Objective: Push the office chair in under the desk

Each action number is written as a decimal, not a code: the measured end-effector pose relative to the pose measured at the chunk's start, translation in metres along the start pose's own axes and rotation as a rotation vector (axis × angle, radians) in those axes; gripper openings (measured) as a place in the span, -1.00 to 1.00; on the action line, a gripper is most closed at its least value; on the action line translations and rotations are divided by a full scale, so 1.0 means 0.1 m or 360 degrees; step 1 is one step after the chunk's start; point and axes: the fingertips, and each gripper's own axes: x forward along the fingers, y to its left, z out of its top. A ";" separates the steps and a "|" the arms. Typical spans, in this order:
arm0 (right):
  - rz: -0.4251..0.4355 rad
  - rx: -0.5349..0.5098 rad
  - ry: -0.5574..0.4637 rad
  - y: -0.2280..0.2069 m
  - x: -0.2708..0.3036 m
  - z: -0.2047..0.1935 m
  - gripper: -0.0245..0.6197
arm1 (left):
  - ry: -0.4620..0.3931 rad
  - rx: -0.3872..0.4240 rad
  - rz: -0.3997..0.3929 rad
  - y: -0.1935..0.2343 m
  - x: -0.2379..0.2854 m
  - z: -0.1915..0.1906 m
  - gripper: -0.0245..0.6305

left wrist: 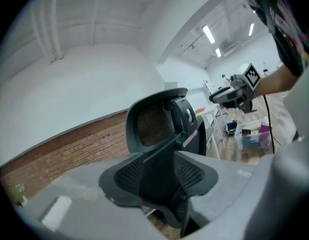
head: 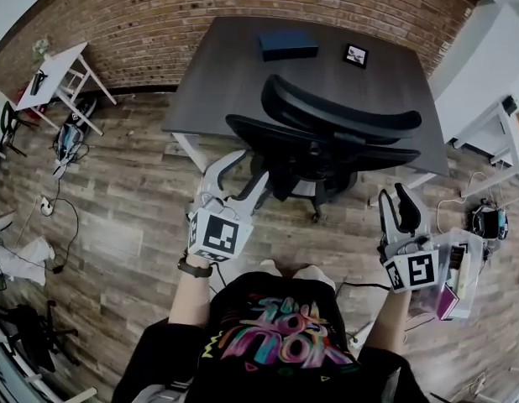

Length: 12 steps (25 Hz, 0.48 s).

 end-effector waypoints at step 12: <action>0.0169 0.0357 -0.0141 0.60 0.08 0.05 -0.88 | -0.0204 -0.0587 0.0025 -0.06 -0.41 0.14 -0.92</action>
